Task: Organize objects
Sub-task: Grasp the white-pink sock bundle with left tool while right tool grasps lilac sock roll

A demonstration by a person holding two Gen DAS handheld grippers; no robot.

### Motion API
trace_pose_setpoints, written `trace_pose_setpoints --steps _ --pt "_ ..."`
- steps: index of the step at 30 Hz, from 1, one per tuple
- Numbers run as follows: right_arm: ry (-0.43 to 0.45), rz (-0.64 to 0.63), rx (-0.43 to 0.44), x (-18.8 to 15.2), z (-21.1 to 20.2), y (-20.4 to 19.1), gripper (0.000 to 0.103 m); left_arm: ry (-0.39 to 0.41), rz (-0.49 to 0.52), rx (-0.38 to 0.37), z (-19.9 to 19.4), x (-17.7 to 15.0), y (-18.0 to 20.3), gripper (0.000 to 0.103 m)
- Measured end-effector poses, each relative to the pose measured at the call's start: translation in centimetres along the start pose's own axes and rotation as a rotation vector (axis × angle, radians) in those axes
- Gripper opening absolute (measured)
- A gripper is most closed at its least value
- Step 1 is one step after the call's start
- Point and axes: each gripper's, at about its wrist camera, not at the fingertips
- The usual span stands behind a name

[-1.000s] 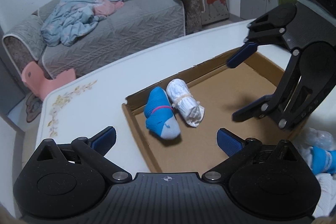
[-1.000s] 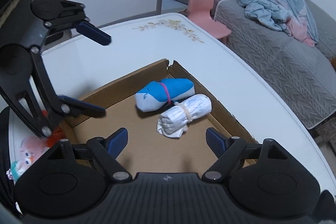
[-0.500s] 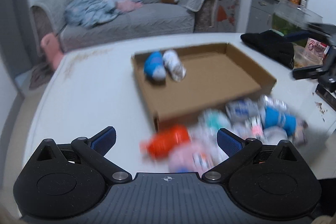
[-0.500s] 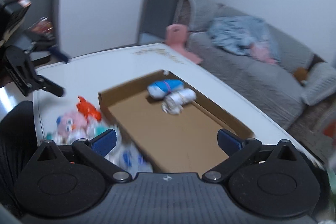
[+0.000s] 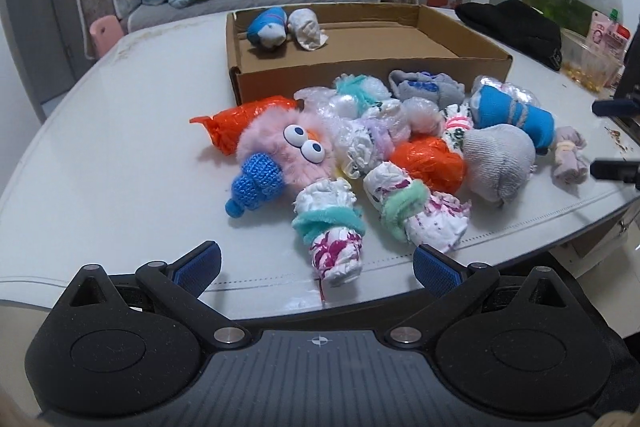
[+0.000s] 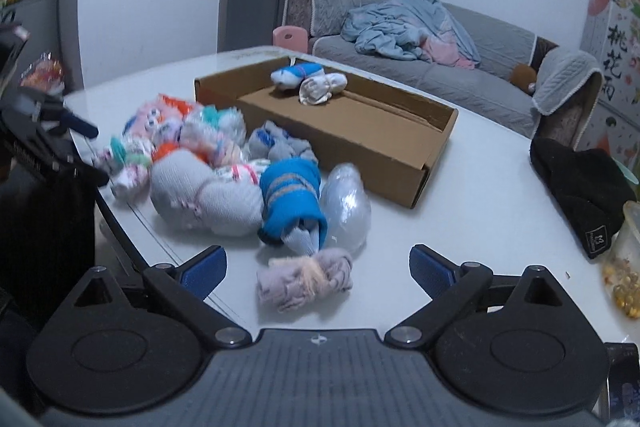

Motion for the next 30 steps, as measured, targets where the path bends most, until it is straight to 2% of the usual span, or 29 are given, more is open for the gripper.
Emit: trace_pose_setpoints --steps 4,7,17,20,26,30 --pt "-0.016 -0.006 0.018 -0.8 1.0 -0.1 0.087 0.002 0.004 0.019 0.7 -0.1 0.2 0.102" --pt "-0.017 -0.017 0.026 -1.2 1.4 -0.1 0.086 0.01 0.021 0.024 1.0 -0.1 0.4 0.101" --pt "-0.027 -0.035 0.06 -2.4 1.7 -0.4 0.073 0.036 -0.011 -0.003 0.9 -0.4 1.0 0.091" --pt "-0.028 -0.016 0.079 -2.3 1.7 -0.1 0.064 0.041 -0.015 -0.008 0.8 -0.2 1.0 0.085" --pt "-0.029 0.002 0.101 -2.3 1.5 0.2 0.059 0.048 -0.023 -0.012 0.5 -0.2 1.0 0.073" --pt "-0.03 0.019 0.111 -2.3 1.5 0.5 0.057 0.053 -0.028 -0.013 0.3 -0.1 0.8 0.054"
Point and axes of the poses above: each gripper's, at about its wrist camera, not at the fingertips, and z roughly the way its jaws point, y to its right, x to its top, and after that the axes turned 13 degrees about y, right-handed
